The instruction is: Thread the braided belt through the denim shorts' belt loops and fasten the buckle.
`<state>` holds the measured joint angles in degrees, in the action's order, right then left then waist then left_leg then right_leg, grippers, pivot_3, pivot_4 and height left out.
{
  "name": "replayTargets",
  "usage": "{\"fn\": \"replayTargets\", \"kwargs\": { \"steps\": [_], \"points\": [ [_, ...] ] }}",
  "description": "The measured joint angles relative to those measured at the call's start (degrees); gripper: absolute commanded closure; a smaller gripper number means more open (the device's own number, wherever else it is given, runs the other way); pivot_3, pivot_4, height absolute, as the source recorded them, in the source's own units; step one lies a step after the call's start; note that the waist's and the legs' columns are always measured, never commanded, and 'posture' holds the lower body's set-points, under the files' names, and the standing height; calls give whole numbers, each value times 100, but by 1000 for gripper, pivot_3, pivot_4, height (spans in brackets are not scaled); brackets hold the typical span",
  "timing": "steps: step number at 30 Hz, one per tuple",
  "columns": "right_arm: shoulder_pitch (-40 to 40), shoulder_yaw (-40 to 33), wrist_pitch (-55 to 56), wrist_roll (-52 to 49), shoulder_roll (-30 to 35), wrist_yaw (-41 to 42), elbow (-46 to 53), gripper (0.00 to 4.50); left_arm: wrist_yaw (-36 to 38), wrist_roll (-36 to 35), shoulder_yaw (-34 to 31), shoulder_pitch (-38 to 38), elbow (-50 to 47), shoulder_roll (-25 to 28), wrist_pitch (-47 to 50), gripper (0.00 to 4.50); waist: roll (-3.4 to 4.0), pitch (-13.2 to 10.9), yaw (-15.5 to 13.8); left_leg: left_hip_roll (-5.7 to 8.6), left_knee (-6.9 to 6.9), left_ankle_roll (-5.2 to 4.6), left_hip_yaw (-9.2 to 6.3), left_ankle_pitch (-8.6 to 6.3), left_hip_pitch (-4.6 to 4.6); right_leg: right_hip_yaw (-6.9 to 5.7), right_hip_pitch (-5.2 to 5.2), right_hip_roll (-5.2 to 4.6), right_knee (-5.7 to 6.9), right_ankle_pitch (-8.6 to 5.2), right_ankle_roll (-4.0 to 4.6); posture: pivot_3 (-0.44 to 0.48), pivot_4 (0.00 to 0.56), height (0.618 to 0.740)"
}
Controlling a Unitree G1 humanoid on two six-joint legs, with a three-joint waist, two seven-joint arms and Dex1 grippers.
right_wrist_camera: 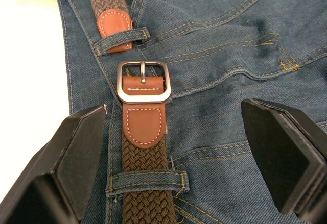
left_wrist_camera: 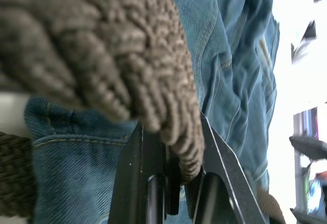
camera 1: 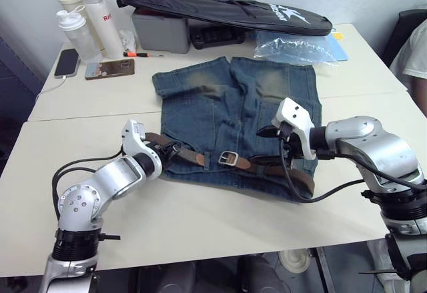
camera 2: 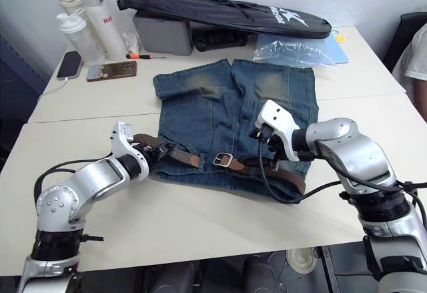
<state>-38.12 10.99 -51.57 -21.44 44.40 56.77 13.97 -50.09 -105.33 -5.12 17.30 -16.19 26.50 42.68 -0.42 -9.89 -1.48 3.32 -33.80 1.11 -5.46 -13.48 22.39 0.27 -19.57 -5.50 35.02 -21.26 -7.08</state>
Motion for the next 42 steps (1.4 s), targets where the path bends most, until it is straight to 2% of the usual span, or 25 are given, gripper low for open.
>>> {"fn": "replayTargets", "kwargs": {
  "steps": [7,11,21,32,36,42],
  "points": [
    [-1,1,0,4,0,-18,1,26,-440,30,241,-203,-128,-358,-225,4500,0,0,-20,5,-4,-4,2,-2,0,-8,9,1,0,1,-3,0,150,738],
    [-38,41,-5,6,0,-23,16,26,-551,184,454,-219,-107,-349,-131,4500,0,0,-15,4,-4,-4,3,-2,0,-9,8,3,0,1,-3,0,150,738],
    [31,215,38,-66,11,136,535,26,-472,483,806,280,435,-656,213,4500,1,0,-30,6,-7,-4,5,-3,0,-17,9,7,1,2,-5,0,150,738],
    [116,221,36,-59,103,152,742,26,63,1000,868,662,828,-751,823,4500,1,1,-122,7,-18,-4,10,-3,0,-27,13,10,4,3,-7,0,150,738],
    [242,239,40,-67,279,300,941,26,656,1418,1012,1008,1061,-527,1370,4500,0,0,-158,11,-18,-4,13,-3,0,-27,13,16,3,3,-7,0,150,738],
    [368,261,30,-58,359,270,1072,26,1438,2068,1043,1446,1478,-536,1857,4500,0,0,-161,12,-17,-4,14,-2,1,-27,11,14,3,3,-7,0,150,738]
  ]
}}
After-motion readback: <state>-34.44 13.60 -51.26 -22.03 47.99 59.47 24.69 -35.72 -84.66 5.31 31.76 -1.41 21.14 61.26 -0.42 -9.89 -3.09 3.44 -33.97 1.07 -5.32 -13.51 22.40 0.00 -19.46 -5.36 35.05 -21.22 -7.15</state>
